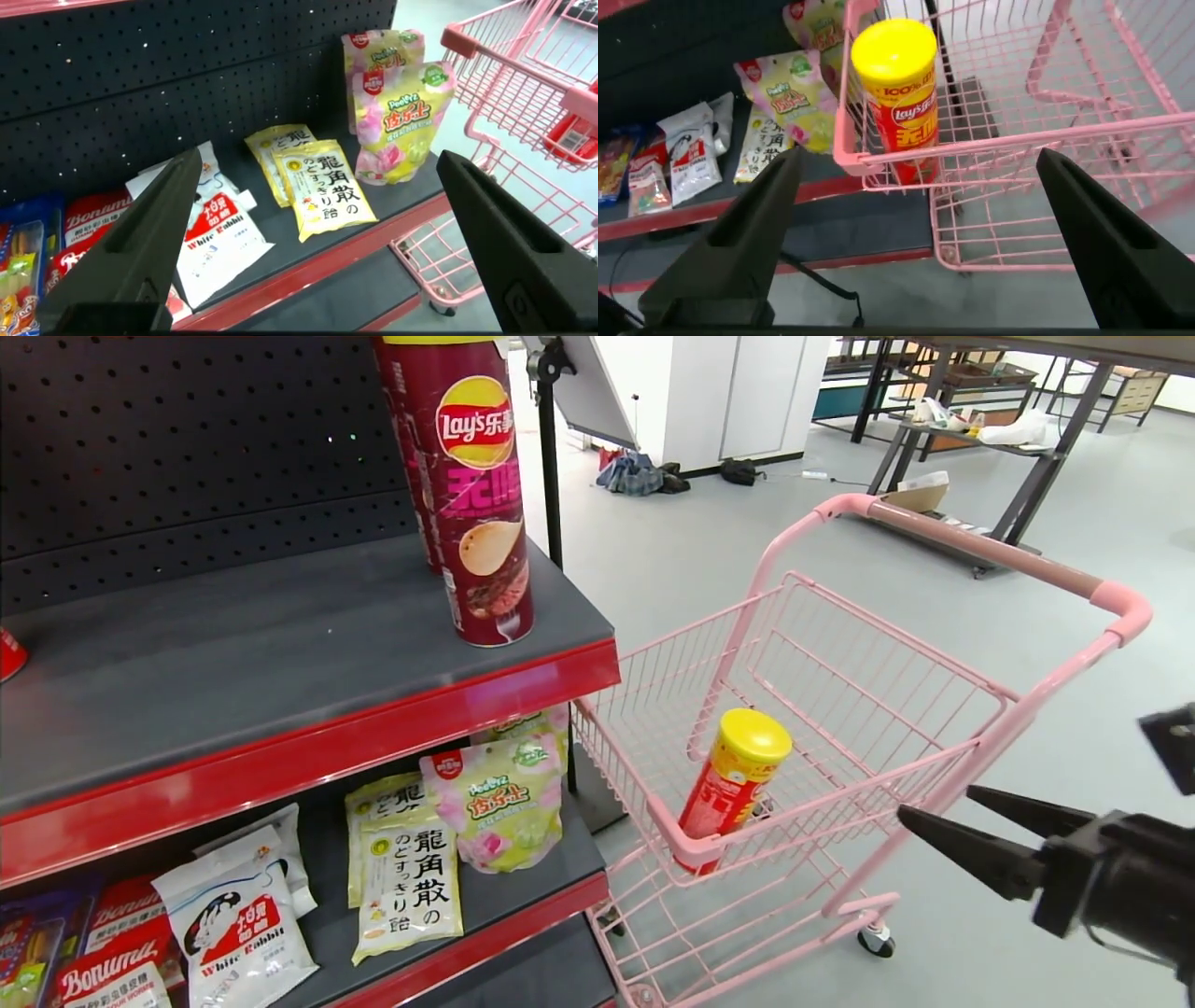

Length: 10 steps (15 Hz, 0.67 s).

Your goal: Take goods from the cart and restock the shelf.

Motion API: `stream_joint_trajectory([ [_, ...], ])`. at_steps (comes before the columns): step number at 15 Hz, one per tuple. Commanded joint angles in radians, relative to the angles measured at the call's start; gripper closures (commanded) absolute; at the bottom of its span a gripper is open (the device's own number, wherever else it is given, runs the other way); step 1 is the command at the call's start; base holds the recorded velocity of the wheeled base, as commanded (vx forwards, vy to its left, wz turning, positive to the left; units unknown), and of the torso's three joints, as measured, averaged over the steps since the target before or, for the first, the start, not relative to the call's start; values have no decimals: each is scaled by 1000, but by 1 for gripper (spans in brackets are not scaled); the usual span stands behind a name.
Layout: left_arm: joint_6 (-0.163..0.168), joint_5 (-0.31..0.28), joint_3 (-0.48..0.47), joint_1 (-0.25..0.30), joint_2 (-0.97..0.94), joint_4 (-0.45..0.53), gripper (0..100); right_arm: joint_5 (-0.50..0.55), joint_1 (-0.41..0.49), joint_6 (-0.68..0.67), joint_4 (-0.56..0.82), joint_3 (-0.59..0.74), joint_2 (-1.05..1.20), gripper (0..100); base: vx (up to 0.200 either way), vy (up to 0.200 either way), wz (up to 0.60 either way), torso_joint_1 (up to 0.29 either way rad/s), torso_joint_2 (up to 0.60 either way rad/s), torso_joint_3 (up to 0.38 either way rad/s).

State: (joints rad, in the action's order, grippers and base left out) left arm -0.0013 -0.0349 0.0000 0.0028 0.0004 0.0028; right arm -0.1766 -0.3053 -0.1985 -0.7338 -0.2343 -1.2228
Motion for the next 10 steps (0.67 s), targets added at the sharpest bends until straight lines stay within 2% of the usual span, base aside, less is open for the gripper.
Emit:
stream_joint_trajectory([
  [1,0,0,0,0,0,0,0,-9,-23,-1,-243,-10,-412,0,0,0,0,0,0,0],
  [7,0,0,0,0,0,0,0,-7,-89,4,-254,-158,-538,0,0,0,0,0,0,0],
  [10,0,0,0,0,0,0,0,-7,-89,4,-254,-185,-581,0,0,0,0,0,0,0],
])
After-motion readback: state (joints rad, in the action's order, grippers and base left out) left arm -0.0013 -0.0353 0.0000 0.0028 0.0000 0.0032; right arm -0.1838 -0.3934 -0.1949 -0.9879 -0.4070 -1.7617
